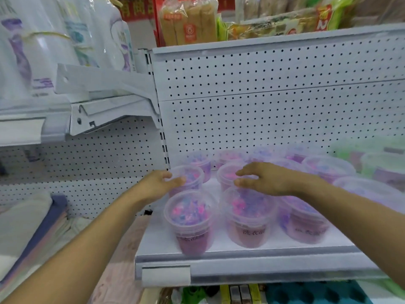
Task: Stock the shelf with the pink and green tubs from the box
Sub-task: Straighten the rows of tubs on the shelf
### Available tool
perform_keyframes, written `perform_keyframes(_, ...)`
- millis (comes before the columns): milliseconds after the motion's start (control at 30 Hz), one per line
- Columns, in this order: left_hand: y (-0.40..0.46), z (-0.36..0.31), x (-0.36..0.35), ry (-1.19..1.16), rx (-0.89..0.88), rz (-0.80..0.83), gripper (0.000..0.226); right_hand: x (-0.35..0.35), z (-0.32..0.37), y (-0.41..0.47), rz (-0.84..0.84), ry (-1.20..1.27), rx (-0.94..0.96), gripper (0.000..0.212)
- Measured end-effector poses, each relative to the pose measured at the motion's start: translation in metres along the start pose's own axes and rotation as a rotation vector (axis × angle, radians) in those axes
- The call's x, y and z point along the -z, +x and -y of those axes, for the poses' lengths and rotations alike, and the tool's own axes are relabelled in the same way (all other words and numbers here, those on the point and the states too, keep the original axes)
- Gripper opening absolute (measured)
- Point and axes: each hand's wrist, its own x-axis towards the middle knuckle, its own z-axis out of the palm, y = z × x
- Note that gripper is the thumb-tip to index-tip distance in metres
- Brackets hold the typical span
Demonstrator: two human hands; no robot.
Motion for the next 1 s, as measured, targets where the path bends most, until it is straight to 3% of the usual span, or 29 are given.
perform_keyframes(333,0.004,-0.017,-0.012,-0.077,-0.056,0.047,0.073,-0.006,-0.007,0.007,0.057,0.009,-0.021,0.052)
perform_keyframes(467,-0.021,-0.026,-0.018,-0.200,-0.169,-0.138,0.065,0.000,-0.011,-0.009,-0.077,0.086,0.002,0.054)
perform_keyframes(600,-0.052,-0.037,-0.047,0.105,-0.438,-0.182,0.077,0.013,-0.024,-0.046,-0.213,0.102,0.059,0.047)
perform_keyframes(700,-0.075,-0.043,-0.070,0.330,-0.569,-0.166,0.083,0.022,-0.044,-0.087,-0.305,0.076,0.072,0.053)
perform_keyframes(800,-0.090,-0.052,-0.092,0.504,-0.623,-0.176,0.074,0.025,-0.068,-0.128,-0.386,0.002,0.068,0.052)
perform_keyframes(1000,-0.088,-0.058,-0.112,0.587,-0.635,-0.261,0.076,-0.007,-0.099,-0.142,-0.296,-0.252,0.122,0.056)
